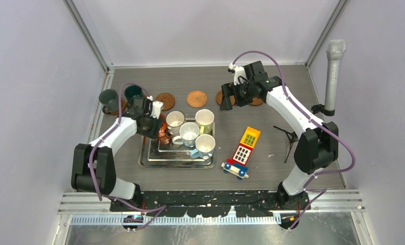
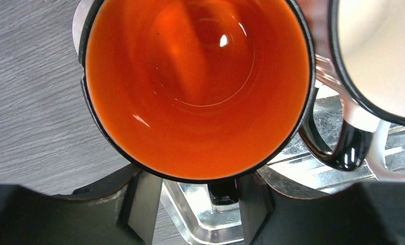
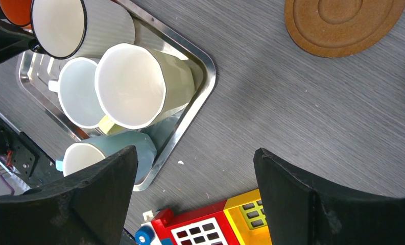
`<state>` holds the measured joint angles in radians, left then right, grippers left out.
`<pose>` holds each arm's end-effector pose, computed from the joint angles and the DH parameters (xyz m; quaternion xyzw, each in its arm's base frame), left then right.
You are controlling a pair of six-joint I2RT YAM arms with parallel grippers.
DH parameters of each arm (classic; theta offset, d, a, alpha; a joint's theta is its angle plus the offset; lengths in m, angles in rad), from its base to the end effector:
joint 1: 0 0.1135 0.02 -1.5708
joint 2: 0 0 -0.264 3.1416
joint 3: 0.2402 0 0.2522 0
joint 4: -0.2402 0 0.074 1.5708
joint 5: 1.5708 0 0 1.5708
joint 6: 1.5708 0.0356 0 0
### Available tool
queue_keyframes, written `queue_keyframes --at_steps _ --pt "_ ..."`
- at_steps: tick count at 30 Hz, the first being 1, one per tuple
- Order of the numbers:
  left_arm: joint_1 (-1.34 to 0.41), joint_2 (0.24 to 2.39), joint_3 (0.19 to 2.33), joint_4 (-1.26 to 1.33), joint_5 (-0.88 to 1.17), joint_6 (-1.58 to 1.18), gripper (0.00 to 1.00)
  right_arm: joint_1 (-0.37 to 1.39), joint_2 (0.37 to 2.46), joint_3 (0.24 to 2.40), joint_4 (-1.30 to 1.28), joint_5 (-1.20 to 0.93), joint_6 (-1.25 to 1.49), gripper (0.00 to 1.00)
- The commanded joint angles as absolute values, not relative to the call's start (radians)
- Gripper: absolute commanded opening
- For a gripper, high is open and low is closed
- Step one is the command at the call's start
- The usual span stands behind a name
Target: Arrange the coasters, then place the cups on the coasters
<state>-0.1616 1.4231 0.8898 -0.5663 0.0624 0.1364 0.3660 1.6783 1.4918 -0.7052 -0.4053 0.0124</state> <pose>0.2684 -0.0460 0.2042 0.1515 0.9601 -0.0333 0.2329 0.3378 0.1445 0.3065 -0.2284 0.8974 0.2477 0.2847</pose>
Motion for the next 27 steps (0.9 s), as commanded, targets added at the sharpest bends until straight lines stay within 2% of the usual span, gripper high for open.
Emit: queue_keyframes --at_steps 1,9,20,27 --pt "-0.155 1.454 0.89 -0.494 0.092 0.152 0.51 0.363 1.648 1.488 -0.681 -0.402 0.006 0.88" --pt "-0.145 1.44 0.869 -0.466 0.063 0.144 0.38 0.363 1.637 1.48 -0.685 -0.394 0.005 0.88" --pt "-0.141 1.289 0.863 -0.511 0.085 0.158 0.01 0.362 1.649 1.489 -0.684 -0.403 0.006 0.88" --pt "-0.141 1.201 0.952 -0.581 0.133 0.172 0.0 0.363 1.654 1.491 -0.684 -0.408 0.006 0.88"
